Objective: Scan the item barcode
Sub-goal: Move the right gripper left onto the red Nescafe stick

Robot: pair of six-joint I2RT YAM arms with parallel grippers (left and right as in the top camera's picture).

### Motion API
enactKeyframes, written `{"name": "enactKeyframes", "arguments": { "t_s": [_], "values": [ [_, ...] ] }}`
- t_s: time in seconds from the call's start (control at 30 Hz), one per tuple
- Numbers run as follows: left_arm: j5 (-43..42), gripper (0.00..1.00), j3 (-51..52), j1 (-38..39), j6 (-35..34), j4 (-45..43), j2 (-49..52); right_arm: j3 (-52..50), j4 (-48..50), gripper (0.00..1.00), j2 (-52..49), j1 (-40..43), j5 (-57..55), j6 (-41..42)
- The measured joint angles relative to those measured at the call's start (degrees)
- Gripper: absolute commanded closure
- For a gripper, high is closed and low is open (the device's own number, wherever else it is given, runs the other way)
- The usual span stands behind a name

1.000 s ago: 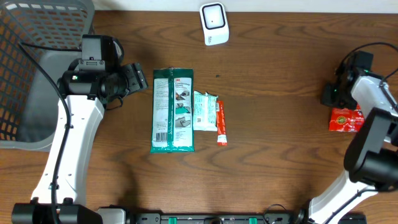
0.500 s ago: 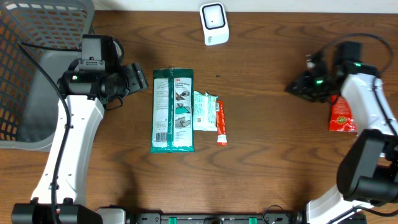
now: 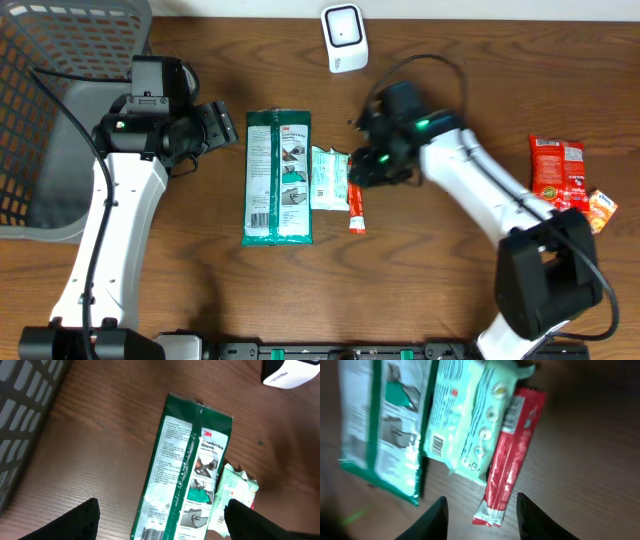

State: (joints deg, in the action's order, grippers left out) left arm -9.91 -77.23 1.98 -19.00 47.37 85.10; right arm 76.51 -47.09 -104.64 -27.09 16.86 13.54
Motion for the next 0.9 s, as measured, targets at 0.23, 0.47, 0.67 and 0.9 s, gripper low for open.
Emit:
{"name": "enactKeyframes", "arguments": {
  "t_s": [0.23,0.47,0.67,0.9],
  "values": [
    [0.0,0.19,0.0,0.0,0.0,0.0,0.0,-1.88,1.33,0.54,0.0,-12.57,-17.14,6.03],
    [0.0,0.19,0.0,0.0,0.0,0.0,0.0,-9.64,3.91,0.58,0.0,-16.31,-21.88,10.32],
    [0.0,0.19,0.0,0.0,0.0,-0.02,0.0,-15.96,9.55,0.69,0.0,-15.61,-23.78,11.72],
    [0.0,0.19,0.0,0.0,0.0,-0.02,0.0,-16.63,10.49,0.74,0.09,-12.11,-24.94,11.43]
  ]
}}
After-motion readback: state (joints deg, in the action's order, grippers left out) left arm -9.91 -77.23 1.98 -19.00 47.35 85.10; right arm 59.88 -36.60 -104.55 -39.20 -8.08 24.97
